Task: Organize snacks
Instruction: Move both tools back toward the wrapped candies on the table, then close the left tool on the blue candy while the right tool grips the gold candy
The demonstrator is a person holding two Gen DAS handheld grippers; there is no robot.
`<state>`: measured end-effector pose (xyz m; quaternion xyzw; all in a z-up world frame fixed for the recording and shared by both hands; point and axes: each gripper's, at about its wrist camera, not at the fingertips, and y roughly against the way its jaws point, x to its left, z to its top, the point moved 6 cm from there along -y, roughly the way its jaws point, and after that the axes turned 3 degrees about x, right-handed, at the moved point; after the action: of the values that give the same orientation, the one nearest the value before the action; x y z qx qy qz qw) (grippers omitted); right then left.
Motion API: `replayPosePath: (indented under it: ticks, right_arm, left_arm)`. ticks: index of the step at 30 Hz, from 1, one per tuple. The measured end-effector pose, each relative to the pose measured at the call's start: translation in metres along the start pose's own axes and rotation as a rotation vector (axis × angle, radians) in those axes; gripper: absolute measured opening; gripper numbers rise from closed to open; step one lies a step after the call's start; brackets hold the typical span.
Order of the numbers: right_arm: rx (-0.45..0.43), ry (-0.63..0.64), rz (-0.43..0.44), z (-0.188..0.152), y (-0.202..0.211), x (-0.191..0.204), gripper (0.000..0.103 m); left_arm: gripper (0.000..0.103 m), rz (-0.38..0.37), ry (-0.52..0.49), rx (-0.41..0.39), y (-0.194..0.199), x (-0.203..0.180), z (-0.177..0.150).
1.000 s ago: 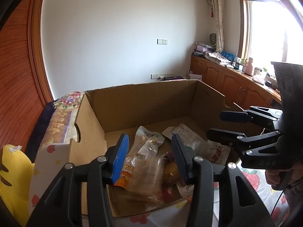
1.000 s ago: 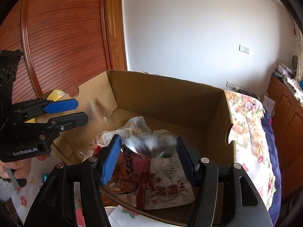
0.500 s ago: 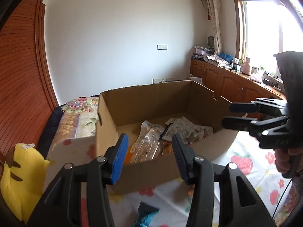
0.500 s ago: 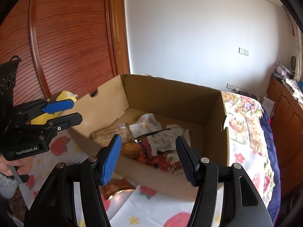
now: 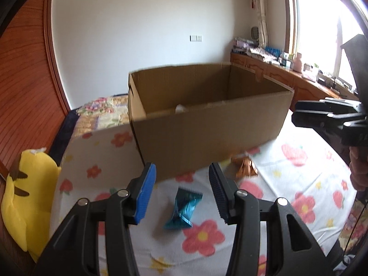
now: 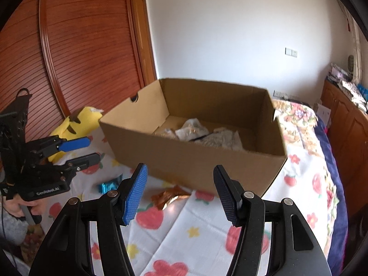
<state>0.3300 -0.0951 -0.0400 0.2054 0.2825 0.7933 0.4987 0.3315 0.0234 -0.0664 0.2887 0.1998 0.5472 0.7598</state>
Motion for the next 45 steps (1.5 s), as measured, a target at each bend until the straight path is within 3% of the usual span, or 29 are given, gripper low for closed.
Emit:
replayPosePath:
  ticks: [14,28,37,45]
  right_arm:
    - [0.076,-0.027,0.015,-0.032,-0.029,0.015,0.061]
    - [0.152,-0.034,0.032,-0.041,-0.072,0.022,0.061]
    - [0.204,-0.049,0.036,-0.046,-0.097,0.021,0.061]
    - [0.232,-0.050,0.025,-0.047,-0.108,0.019,0.061]
  left_arm:
    - [0.048,-0.015,-0.031,0.131,-0.032,-0.007,-0.036]
    - [0.045,-0.032,-0.029,0.171,-0.049,0.000,-0.041]
    - [0.029,-0.056,-0.007,0.216,-0.056,0.004,-0.045]
    - [0.024,-0.056,-0.011,0.228,-0.058,0.003,-0.047]
